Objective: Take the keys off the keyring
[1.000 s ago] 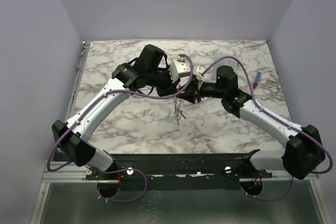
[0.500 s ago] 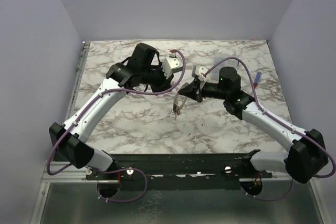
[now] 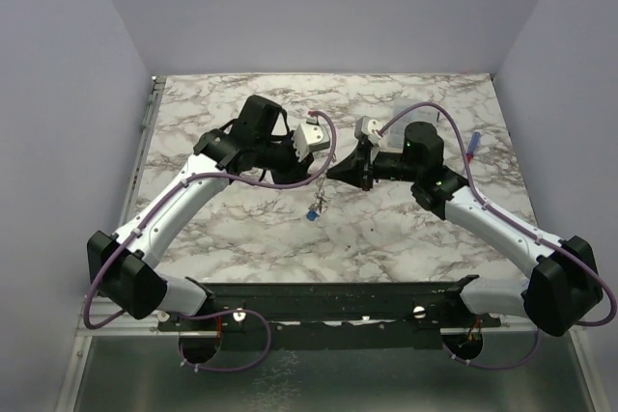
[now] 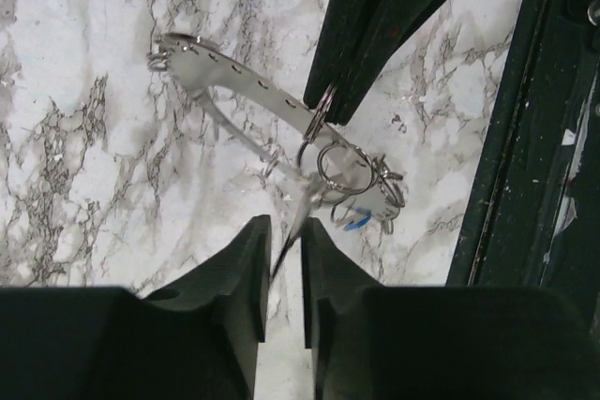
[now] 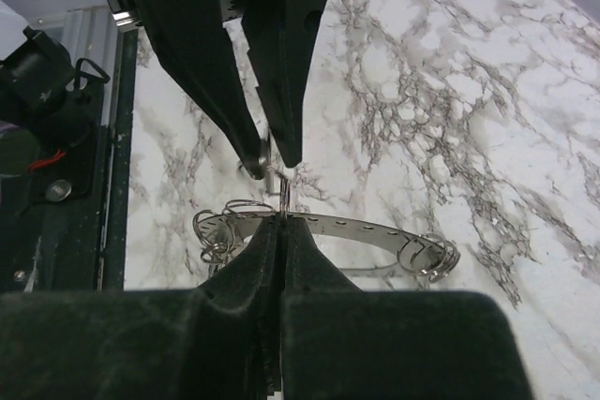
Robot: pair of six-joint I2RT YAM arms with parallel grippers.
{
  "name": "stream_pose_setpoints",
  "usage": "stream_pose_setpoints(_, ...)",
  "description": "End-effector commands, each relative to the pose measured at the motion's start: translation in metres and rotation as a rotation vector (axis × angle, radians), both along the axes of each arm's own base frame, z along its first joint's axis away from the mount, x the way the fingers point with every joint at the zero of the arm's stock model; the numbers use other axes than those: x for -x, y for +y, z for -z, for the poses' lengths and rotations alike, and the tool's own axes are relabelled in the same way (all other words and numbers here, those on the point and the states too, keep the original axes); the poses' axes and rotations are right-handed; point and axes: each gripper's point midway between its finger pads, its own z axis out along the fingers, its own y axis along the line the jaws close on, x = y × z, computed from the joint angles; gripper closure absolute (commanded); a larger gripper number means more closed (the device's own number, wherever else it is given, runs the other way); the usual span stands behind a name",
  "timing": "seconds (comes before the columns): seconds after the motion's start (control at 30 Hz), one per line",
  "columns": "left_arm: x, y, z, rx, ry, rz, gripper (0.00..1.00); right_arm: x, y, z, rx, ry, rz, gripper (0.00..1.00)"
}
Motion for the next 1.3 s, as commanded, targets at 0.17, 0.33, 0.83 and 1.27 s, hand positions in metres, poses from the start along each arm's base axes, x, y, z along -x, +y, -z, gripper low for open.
stream_pose_setpoints(0.17, 0.011, 0.014, -0.021, 0.038, -0.127, 0.115, 0.59, 0.014, 0.004, -0.020, -0.062, -0.015, -0.109, 0.99)
stream_pose_setpoints(0.33, 0.027, 0.008, -0.039, 0.098, -0.147, 0.227, 0.60, 0.020, 0.005, -0.022, -0.064, -0.024, -0.151, 0.99)
stream_pose_setpoints(0.83, 0.036, -0.020, -0.050, 0.275, -0.099, 0.338, 0.76, 0.031, 0.008, -0.027, -0.078, -0.032, -0.237, 0.99)
stream_pose_setpoints(1.27, 0.030, -0.028, -0.043, 0.306, -0.064, 0.284, 0.84, 0.032, 0.011, -0.029, -0.111, -0.008, -0.249, 0.99)
